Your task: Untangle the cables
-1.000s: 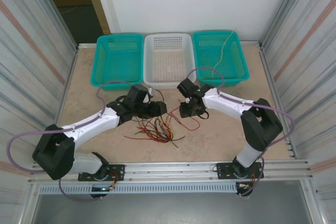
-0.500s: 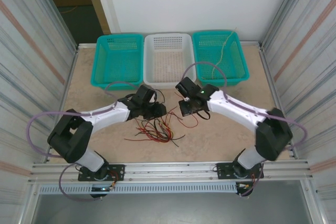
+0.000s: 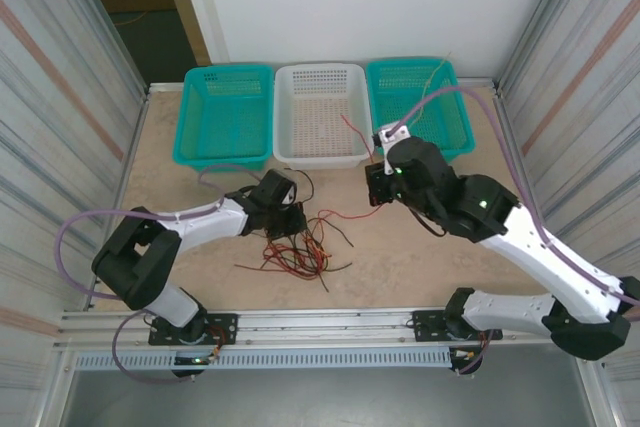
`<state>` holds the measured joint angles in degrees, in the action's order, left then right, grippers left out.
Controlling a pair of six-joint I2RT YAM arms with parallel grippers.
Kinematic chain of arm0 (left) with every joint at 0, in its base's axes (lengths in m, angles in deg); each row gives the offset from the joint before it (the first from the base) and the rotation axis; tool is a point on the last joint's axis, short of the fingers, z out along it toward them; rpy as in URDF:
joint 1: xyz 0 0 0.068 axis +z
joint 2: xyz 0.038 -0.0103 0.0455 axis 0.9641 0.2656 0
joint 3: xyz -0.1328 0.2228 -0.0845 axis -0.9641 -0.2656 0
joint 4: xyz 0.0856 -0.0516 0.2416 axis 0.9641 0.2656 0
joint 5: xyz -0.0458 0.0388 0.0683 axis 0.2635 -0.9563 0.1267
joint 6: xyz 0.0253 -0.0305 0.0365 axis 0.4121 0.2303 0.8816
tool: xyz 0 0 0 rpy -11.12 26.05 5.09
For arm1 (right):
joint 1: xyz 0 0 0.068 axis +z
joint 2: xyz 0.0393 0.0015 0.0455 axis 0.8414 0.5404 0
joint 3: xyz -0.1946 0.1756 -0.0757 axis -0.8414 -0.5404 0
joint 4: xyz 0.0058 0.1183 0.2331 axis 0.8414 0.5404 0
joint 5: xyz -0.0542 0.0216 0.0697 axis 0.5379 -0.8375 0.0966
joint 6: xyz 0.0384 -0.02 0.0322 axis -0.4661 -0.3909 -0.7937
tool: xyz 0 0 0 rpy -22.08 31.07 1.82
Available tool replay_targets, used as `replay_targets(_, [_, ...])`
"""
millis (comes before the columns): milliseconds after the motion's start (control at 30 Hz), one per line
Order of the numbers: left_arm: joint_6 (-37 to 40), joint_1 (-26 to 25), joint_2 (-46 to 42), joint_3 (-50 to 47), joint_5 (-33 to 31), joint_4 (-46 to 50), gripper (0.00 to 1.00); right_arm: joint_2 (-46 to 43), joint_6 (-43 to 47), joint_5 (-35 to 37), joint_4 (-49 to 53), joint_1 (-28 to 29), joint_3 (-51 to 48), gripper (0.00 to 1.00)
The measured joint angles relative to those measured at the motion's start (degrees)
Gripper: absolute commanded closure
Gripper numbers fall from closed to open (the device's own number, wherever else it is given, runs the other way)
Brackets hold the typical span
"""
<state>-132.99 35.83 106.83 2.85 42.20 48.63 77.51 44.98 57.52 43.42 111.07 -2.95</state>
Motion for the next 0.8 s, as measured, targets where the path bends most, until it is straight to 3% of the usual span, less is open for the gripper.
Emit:
replay_targets(167, [0.02, 0.09, -1.14, -1.55, -0.20, 0.74, 1.00, -4.31, 1.18, 1.73, -1.77, 0.00, 0.74, 0.99])
replay_targets(333, [0.33, 2.14, -8.28, -1.66, 0.22, 1.36, 0.57, -5.42, 1.84, 3.89, -2.69, 0.00, 2.75, 0.98])
replay_targets(500, [2.16, 2.47, -21.88, -1.62, 2.38, -0.92, 0.28, -5.38, 1.86, 3.87, -2.93, -0.02, 3.72, 0.97])
replay_targets(600, [4.55, 0.09, -27.82, -0.59, 3.82, -2.89, 0.24, -5.35, 1.86, 3.43, -3.10, -0.07, 4.17, 0.97])
replay_targets(800, [6.64, -1.40, -28.22, 0.90, 7.96, -8.66, 0.32, -5.33, 1.70, 1.84, -4.81, -0.07, 4.44, 0.97])
